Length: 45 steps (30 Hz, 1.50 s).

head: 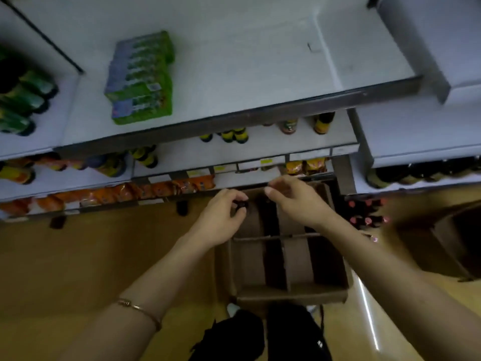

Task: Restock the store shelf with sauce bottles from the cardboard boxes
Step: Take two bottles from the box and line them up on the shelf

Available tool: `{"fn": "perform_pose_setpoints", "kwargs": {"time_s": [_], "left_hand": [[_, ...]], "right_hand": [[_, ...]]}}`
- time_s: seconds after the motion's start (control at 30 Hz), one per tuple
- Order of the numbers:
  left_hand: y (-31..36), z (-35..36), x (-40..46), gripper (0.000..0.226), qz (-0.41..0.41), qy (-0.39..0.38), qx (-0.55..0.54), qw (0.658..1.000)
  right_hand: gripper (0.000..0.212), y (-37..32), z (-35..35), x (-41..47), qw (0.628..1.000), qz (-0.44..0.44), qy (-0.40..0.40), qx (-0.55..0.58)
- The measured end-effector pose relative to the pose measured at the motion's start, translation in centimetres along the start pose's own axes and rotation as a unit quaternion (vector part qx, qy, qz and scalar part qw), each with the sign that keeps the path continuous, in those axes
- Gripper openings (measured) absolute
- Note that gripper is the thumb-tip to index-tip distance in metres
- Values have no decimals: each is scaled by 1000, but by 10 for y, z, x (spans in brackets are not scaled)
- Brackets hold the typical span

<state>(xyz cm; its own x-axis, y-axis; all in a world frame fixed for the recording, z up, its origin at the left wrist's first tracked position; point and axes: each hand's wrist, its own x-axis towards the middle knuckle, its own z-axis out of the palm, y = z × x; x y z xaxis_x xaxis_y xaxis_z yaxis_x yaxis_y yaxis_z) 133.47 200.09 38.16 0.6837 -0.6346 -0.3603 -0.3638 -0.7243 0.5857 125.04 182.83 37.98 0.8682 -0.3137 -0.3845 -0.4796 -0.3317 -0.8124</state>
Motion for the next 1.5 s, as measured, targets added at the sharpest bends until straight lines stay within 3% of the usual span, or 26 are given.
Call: {"fn": "perform_pose_setpoints", "kwargs": {"time_s": [0.17,0.33,0.63,0.77,0.87,0.97,1.07,1.13,1.3,1.5], "left_hand": [[-46,51,42,40,3,-10,34,999],[-122,131,96,51,-9,-138,90,986],[-264,216,201,59,97,-129,131,978],[-322,265,244,91,40,-126,121,984],[-350,304,284,105,-38,-63,44,996],[-370,332,312,84,-86,44,-95,991],[-391,350,321,53,-95,127,-167,973],[-401,357,326,47,-107,161,-235,953],[-407,371,346,19,-100,121,-246,956],[-404,370,348,29,-93,113,-240,960]], "right_hand": [[41,60,36,35,999,39,19,15],[48,140,89,78,990,123,58,45],[52,256,209,185,982,177,30,55],[59,303,250,220,981,181,57,28],[73,332,265,254,978,158,135,31],[77,358,275,292,973,113,198,42],[61,376,283,320,971,87,218,53],[54,389,288,330,963,82,237,95],[44,425,299,346,956,95,240,142],[23,425,299,369,947,116,238,183]]}}
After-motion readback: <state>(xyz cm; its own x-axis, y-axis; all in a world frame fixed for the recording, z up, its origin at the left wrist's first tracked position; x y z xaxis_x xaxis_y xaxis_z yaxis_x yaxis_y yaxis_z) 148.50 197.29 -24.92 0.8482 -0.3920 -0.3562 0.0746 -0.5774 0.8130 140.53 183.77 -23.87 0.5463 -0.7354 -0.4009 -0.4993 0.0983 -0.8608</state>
